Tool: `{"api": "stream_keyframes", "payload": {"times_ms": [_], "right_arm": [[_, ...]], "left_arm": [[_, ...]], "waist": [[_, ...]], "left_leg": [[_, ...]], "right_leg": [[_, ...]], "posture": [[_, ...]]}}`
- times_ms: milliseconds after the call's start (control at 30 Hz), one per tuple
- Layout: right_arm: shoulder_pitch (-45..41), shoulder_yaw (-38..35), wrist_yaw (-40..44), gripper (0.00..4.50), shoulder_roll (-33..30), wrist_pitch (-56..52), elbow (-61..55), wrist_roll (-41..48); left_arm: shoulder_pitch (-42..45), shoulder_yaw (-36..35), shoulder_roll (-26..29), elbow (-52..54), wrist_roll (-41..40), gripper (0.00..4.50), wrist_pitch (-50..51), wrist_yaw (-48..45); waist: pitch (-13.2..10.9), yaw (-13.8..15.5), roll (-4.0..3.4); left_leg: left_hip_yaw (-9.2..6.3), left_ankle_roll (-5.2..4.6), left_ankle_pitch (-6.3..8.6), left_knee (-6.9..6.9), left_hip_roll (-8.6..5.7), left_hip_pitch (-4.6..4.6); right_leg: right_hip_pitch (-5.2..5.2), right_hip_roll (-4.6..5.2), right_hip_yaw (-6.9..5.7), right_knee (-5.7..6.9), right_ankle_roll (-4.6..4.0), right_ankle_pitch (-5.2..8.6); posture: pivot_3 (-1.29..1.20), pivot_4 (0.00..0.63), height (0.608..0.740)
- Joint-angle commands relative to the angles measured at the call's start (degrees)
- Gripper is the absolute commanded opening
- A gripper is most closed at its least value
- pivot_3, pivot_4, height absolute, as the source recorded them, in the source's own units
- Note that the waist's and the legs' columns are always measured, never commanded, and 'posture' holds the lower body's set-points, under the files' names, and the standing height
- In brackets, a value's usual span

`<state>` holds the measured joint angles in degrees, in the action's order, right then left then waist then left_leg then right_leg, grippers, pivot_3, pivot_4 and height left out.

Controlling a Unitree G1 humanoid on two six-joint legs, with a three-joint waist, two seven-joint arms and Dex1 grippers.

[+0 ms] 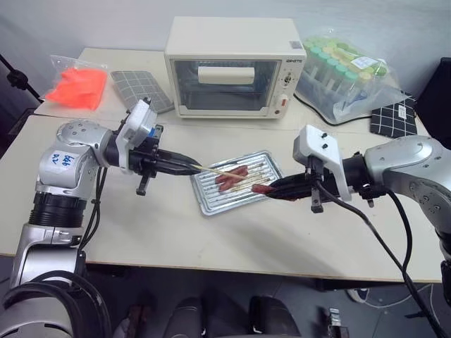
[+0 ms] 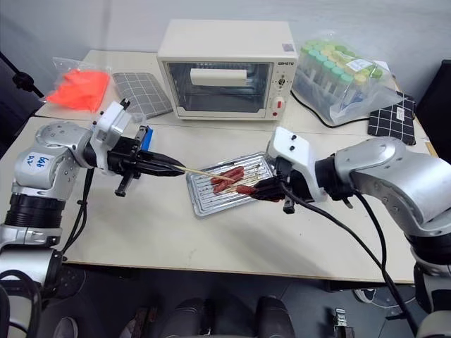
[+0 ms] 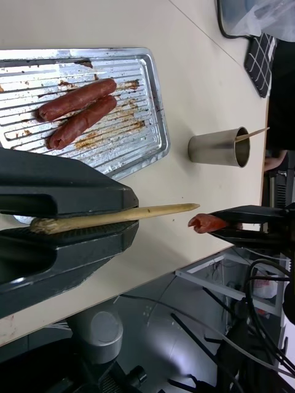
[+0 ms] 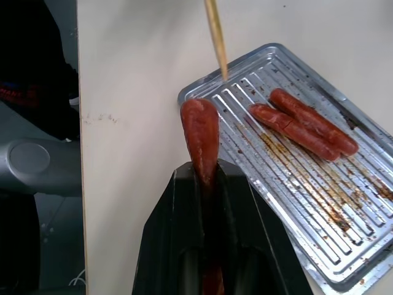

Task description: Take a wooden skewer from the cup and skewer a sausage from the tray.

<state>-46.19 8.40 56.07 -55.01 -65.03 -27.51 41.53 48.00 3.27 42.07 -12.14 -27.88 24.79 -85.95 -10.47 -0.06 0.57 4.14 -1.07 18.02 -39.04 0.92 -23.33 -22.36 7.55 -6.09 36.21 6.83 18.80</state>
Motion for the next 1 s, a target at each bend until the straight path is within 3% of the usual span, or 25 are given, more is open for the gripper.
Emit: {"api": "stream_keyframes", "payload": {"times_ms": [33, 733, 1000], "right_arm": [[-0.3, -1.9, 0.2, 0.21, -0.6, 1.1, -0.7, -0.1], [-3.1, -0.6, -0.5, 0.21, 2.1, 0.2, 0.6, -0.2], [-6.0, -0.1, -0.6, 0.21, 4.5, -1.4, -1.0, 1.7]], "left_arm": [[0.0, -1.2, 0.7, 2.1, -1.2, 0.00, -0.1, -1.5], [0.3, -0.5, -0.7, 3.1, -1.6, 0.00, 0.9, -1.1], [1.7, 1.1, -3.8, 2.7, -1.4, 0.00, 0.6, -1.5]], "waist": [[0.0, 0.0, 0.00], [0.0, 0.0, 0.00], [0.0, 0.0, 0.00]], "left_leg": [[0.00, 0.00, 0.00, 0.00, 0.00, 0.00], [0.00, 0.00, 0.00, -0.03, 0.00, 0.00], [0.00, 0.00, 0.00, -0.05, 0.00, 0.00]], "right_leg": [[0.00, 0.00, 0.00, 0.00, 0.00, 0.00], [-0.01, 0.01, 0.01, 0.05, 0.00, 0.00], [-0.01, 0.01, 0.01, 0.09, 0.00, 0.00]], "posture": [[0.00, 0.150, 0.740], [0.00, 0.150, 0.740], [0.00, 0.150, 0.740]]}}
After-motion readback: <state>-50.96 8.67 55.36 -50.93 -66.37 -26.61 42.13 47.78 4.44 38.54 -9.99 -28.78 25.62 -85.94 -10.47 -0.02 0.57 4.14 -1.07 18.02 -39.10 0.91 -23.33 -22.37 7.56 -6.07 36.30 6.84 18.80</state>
